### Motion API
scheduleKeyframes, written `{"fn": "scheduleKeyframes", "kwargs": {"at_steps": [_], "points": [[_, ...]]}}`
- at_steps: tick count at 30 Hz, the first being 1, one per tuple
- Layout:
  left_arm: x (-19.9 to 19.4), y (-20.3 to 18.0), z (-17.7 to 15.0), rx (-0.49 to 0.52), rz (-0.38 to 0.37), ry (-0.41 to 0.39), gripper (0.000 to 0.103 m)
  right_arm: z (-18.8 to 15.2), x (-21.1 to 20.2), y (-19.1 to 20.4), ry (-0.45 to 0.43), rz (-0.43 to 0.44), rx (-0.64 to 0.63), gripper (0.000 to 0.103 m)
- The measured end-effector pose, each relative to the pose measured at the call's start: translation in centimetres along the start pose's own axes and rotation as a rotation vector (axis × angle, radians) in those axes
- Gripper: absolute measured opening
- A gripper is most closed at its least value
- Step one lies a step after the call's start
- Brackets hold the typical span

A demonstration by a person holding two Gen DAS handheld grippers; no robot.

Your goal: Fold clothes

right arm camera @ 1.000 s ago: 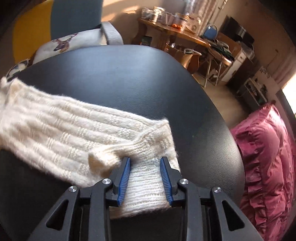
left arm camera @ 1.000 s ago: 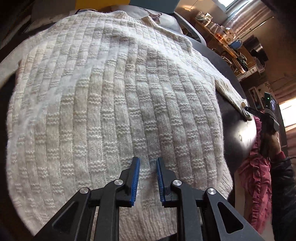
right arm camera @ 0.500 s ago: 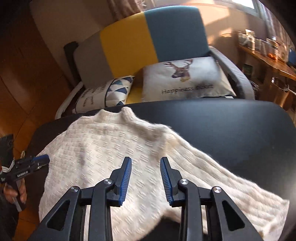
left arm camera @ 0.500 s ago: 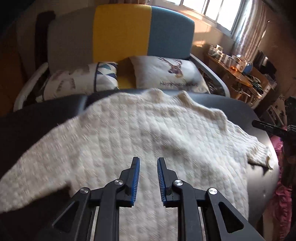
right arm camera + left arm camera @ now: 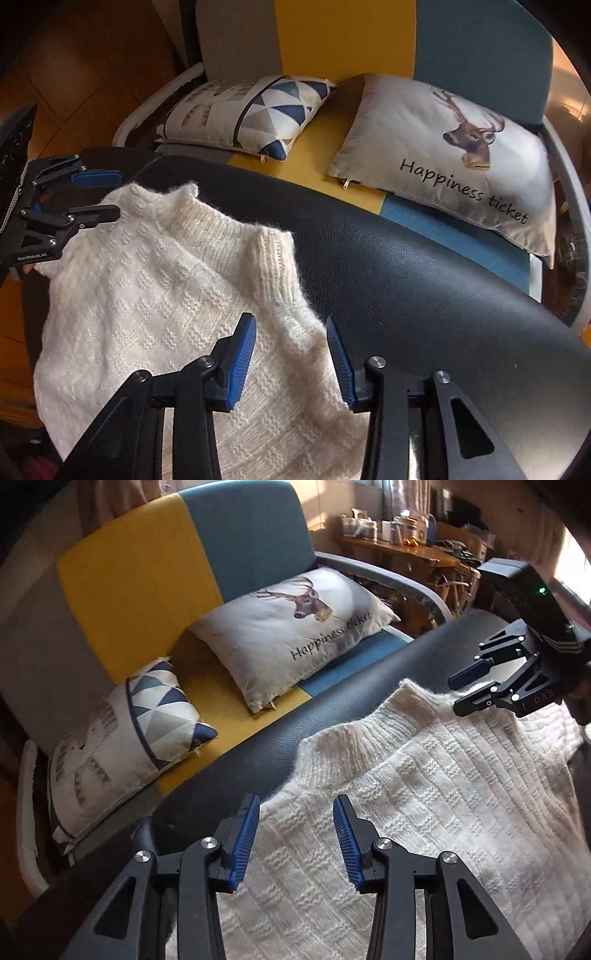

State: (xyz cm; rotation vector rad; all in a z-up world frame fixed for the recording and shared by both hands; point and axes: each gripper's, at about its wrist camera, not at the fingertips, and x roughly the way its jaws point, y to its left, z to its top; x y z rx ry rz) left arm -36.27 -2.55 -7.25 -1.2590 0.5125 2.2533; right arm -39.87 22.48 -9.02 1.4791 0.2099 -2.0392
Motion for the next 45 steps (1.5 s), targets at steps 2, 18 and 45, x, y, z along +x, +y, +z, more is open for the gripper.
{"fn": "scheduleKeyframes", "kwargs": {"at_steps": [2, 18, 45], "points": [[1.6, 0.3, 0.4, 0.008, -0.026, 0.036, 0.047, 0.2, 1.2, -0.6, 0.041, 0.032, -0.003, 0.045], [1.7, -1.6, -0.7, -0.234, 0.223, -0.158, 0.012, 2.6, -0.4, 4.0, -0.179, -0.419, -0.152, 0.0], [-12.5, -22.0, -14.1, -0.215, -0.204, -0.089, 0.031, -31.9, -10.8, 8.0, -0.131, 0.4, 0.555, 0.025]]}}
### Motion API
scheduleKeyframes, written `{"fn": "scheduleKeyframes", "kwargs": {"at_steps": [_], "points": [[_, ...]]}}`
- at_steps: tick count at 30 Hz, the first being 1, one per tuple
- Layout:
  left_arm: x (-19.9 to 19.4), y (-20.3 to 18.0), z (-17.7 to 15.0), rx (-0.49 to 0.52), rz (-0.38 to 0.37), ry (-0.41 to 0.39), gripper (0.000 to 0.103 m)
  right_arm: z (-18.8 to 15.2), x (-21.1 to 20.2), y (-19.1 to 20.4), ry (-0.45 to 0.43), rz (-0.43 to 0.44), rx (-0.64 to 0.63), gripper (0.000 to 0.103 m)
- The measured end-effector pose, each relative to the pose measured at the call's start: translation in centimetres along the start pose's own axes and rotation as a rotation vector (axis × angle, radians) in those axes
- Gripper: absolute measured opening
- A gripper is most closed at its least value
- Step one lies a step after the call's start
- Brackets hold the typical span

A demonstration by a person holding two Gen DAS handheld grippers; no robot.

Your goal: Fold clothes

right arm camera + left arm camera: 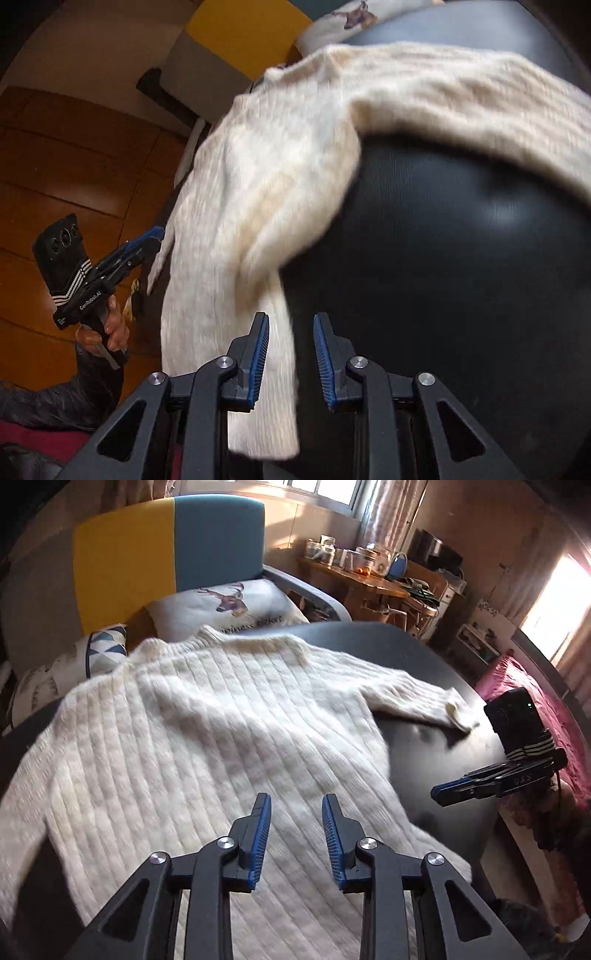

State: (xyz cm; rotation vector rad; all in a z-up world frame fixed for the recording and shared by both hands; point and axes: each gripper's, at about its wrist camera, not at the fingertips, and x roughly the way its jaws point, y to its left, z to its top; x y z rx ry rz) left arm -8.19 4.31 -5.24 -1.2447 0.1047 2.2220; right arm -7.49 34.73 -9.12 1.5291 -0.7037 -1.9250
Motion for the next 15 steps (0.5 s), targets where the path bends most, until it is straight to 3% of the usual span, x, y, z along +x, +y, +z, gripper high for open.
{"fn": "scheduleKeyframes", "kwargs": {"at_steps": [4, 8, 9, 10, 12, 14, 15], "points": [[-0.3, -2.0, -4.7, -0.103, -0.035, 0.047, 0.031, -3.9, 1.7, 0.1, 0.015, 0.015, 0.016, 0.025], [-0.6, -2.2, -8.0, -0.209, -0.044, 0.071, 0.031, -4.7, 2.9, 0.7, -0.032, 0.049, 0.047, 0.027], [-0.6, -2.1, -8.5, -0.223, -0.032, 0.076, 0.032, -4.8, 3.2, 0.9, -0.036, 0.057, 0.054, 0.024], [-0.6, -2.0, -8.9, -0.228, -0.012, 0.085, 0.032, -5.0, 3.4, 1.4, -0.046, 0.038, 0.041, 0.014], [0.1, -1.7, -9.8, -0.228, 0.038, 0.124, 0.04, -5.4, 3.6, 2.4, -0.07, -0.017, 0.003, 0.008], [0.8, -1.2, -10.4, -0.241, 0.093, 0.162, 0.039, -6.0, 3.2, 3.5, -0.103, -0.026, -0.021, 0.007], [0.2, -1.3, -10.2, -0.252, 0.079, 0.143, 0.039, -6.4, 2.4, 4.2, -0.136, -0.013, -0.031, 0.007]]}}
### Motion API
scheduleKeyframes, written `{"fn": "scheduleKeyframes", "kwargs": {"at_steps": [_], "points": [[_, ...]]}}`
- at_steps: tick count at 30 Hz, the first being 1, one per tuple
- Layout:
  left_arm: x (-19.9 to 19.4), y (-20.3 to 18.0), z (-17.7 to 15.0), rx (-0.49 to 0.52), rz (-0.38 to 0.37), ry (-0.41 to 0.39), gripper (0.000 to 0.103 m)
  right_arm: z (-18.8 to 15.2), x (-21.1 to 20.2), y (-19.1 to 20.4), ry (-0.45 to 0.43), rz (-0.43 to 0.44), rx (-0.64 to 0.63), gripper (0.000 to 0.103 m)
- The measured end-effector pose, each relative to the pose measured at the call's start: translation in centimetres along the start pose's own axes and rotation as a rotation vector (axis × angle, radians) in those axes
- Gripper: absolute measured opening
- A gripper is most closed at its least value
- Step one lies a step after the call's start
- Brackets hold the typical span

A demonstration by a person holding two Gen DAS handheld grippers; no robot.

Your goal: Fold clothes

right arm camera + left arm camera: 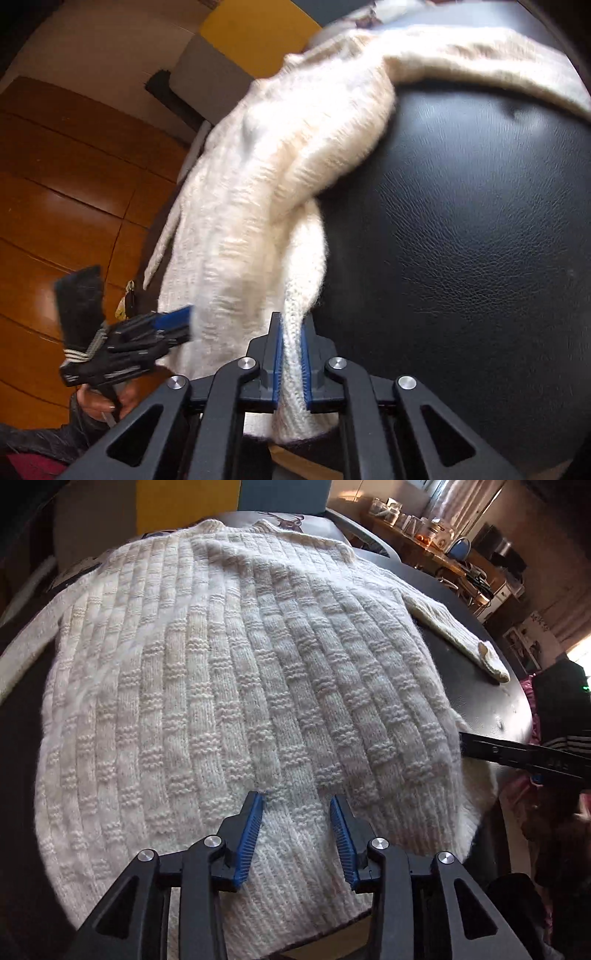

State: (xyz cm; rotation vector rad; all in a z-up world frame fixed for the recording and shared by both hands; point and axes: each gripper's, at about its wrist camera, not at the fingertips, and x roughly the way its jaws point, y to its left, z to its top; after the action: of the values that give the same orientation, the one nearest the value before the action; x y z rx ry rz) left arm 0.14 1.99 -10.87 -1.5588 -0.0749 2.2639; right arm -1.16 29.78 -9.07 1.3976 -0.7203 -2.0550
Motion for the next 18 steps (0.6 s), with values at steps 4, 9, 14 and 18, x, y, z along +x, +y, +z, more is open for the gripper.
{"fn": "scheduleKeyframes", "kwargs": {"at_steps": [4, 9, 14, 18], "points": [[-3.1, -0.9, 1.1, -0.014, -0.133, -0.058, 0.038, -1.6, -4.3, 4.3, -0.125, -0.027, -0.129, 0.007], [-5.1, -6.2, 5.7, 0.129, -0.302, -0.028, 0.041, -3.6, -3.6, 7.0, -0.126, -0.137, -0.237, 0.007], [0.1, -9.9, 9.4, 0.18, -0.326, 0.21, 0.041, -4.1, -1.9, 6.7, -0.149, -0.191, -0.253, 0.007], [4.1, -12.3, 9.8, 0.21, -0.318, 0.363, 0.039, -4.9, -2.5, 6.4, -0.179, -0.178, -0.25, 0.009]]}}
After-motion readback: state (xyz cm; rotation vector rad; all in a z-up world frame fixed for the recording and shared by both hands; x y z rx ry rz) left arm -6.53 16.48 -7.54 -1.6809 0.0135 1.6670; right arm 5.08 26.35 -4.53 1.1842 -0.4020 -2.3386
